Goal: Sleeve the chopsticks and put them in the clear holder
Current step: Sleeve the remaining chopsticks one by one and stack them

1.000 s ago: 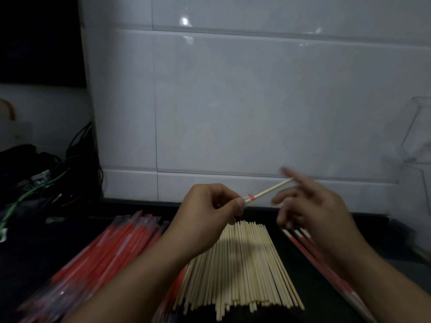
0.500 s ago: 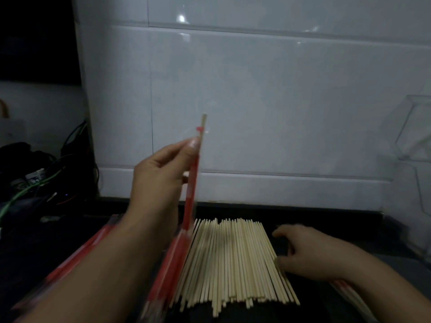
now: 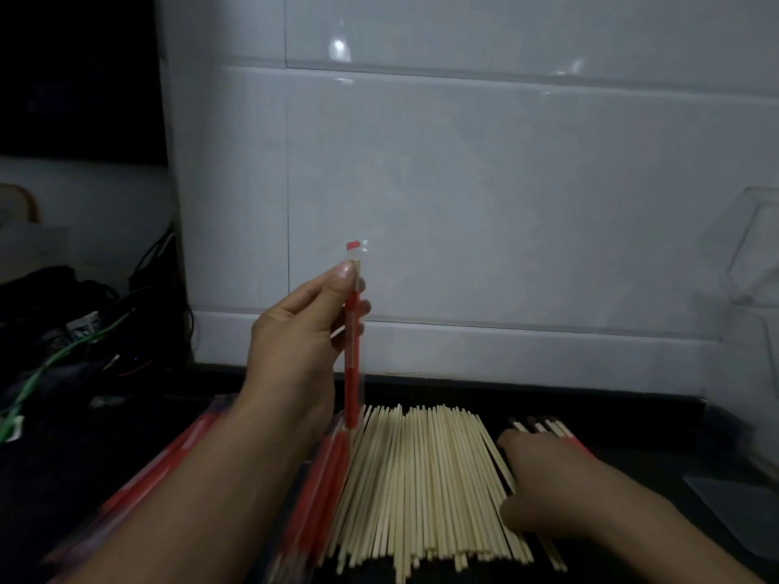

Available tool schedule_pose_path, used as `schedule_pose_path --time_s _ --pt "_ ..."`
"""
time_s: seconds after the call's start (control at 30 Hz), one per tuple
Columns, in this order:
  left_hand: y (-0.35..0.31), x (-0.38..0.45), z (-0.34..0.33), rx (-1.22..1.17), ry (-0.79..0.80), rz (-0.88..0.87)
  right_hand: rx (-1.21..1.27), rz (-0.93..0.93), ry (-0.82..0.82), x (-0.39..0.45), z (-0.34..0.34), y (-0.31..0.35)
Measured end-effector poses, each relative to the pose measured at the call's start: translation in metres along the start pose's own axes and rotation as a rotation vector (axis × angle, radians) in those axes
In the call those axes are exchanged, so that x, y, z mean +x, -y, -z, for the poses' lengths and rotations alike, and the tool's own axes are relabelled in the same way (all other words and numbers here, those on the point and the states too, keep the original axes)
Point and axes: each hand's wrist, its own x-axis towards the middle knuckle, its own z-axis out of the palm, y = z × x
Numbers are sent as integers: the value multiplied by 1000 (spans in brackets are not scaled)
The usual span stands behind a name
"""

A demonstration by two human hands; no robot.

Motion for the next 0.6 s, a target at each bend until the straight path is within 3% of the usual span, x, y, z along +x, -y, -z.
schedule_pose_path --time_s 0.23,0.47,0.6 --pt "3 -13 -8 253 92 -199 38 2 26 -4 1 -4" --pt "8 -11 -6 175 170 9 79 -32 67 -2 4 -2" --pt "9 -11 -5 217 152 -38 28 -33 45 -7 5 4"
